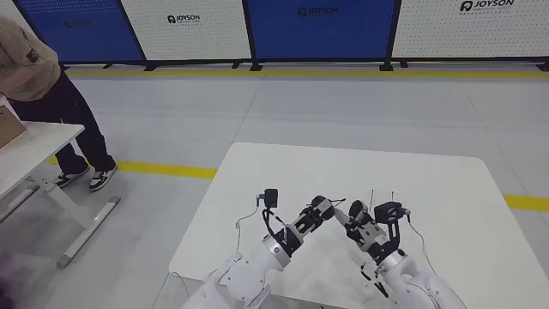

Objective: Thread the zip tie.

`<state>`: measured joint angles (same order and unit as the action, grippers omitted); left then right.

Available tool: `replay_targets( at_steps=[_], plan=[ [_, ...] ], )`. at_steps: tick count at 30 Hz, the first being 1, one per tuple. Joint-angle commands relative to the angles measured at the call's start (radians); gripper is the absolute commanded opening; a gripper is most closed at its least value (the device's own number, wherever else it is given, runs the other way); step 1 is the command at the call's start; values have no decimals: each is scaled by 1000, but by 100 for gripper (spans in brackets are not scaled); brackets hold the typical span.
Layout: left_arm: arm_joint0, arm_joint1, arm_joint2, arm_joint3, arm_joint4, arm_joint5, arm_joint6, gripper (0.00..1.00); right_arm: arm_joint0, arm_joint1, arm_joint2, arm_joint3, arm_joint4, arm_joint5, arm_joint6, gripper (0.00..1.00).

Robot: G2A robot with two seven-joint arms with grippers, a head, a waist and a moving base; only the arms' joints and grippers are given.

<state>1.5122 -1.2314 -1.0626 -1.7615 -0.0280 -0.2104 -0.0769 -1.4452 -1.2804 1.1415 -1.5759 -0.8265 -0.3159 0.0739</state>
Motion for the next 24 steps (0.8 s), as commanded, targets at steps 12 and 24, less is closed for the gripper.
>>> replay_targets(
  at_steps=[12,24],
  plan=[
    [0,1,-23,27,37,15,33,0,-196,43,247,-125,232,-24,-241,100],
    [-1,2,-21,34,52,25,20,0,-199,46,252,-125,245,-24,-227,100]
  ],
)
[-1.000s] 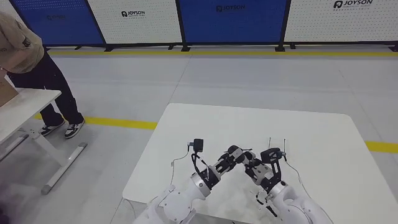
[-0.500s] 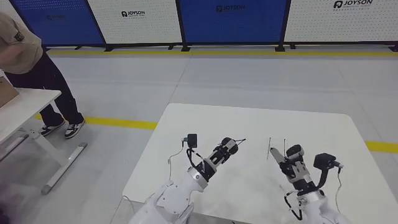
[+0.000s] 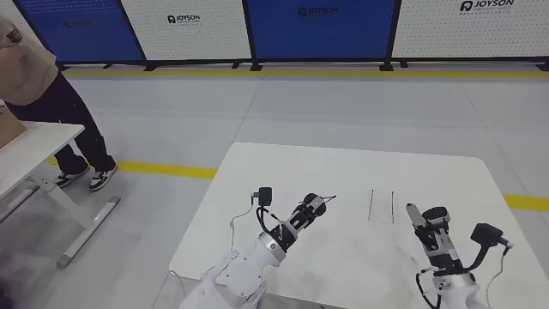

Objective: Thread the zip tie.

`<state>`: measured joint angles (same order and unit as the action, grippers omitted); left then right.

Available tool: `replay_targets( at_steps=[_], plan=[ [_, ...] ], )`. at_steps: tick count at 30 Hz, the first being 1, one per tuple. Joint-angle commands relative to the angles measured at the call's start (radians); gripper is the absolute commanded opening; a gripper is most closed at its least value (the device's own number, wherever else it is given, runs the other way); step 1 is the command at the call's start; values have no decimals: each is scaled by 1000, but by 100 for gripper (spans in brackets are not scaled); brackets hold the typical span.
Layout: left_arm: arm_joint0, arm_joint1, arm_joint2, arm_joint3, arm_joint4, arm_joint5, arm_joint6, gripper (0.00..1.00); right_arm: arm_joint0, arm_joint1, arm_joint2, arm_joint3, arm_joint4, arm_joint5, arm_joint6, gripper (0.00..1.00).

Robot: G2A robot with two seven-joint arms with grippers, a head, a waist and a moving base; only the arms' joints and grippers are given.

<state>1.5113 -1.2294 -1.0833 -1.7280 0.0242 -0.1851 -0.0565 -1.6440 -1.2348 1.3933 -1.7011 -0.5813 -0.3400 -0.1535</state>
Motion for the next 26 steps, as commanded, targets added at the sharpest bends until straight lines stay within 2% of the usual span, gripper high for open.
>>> replay_targets(
  at_steps=[1,9,11,26],
  plan=[
    [0,0,0,1,0,2,2,0,0,0,0,0,0,0,0,100],
    [1,-10,-2,32,68,9,177,0,0,0,0,0,0,0,0,100],
    [-1,-11,4,42,85,20,176,0,0,0,0,0,0,0,0,100],
    [-1,-11,4,42,85,20,176,0,0,0,0,0,0,0,0,100]
  ],
)
